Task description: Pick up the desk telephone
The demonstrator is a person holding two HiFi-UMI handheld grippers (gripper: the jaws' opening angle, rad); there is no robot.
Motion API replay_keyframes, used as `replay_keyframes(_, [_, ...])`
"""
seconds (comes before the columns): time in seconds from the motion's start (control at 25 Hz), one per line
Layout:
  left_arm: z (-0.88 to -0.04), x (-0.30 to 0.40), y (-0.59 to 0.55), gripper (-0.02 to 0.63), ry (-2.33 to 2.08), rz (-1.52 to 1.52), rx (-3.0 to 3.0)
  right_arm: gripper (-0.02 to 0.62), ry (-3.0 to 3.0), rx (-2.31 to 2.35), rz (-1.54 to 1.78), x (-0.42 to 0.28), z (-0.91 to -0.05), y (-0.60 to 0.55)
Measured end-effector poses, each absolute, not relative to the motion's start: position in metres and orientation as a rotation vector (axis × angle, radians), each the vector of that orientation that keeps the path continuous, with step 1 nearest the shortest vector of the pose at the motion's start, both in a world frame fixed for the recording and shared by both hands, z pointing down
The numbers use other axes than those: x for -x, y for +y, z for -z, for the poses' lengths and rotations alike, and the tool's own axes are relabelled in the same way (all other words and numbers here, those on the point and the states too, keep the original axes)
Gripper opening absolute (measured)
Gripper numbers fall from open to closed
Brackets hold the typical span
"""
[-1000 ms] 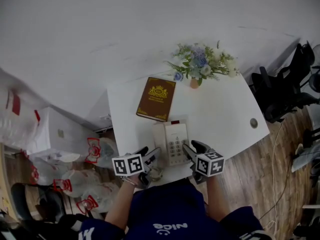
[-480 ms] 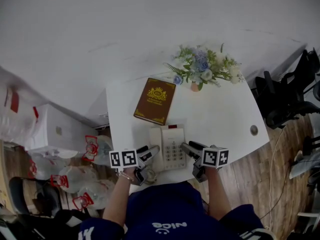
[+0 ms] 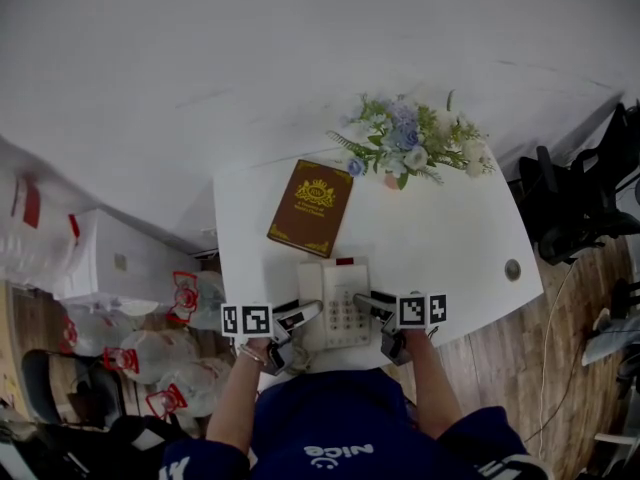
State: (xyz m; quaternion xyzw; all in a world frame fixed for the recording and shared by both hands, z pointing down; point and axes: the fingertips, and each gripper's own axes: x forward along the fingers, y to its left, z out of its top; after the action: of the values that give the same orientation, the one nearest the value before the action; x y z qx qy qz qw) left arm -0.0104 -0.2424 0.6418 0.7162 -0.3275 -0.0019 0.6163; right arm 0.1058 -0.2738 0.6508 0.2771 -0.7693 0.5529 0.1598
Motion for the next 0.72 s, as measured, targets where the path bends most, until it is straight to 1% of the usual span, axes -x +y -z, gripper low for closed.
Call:
replay_keyframes(0.28, [-0.6412, 0.0082, -0.2430, 0.371, -0.732, 0.014, -1.659, 0.241, -2.185, -0.708, -1.789, -0.0988, -0.6532, -0.2723])
replay_keyframes(0.52, [-0.6424, 0.0002, -0.2462, 0.408, -0.726, -0.002, -1.670, 0.241, -2.174, -0.700, -1.801, -0.0971, -0.6545, -0.2723])
replay_keyframes(0.72, [-0.6458, 0.0086, -0.2437, 0.401, -0.705, 0.062, -1.637, 0.244, -2.173, -0.700, -1.802, -0.0978, -0.6550, -0.2722])
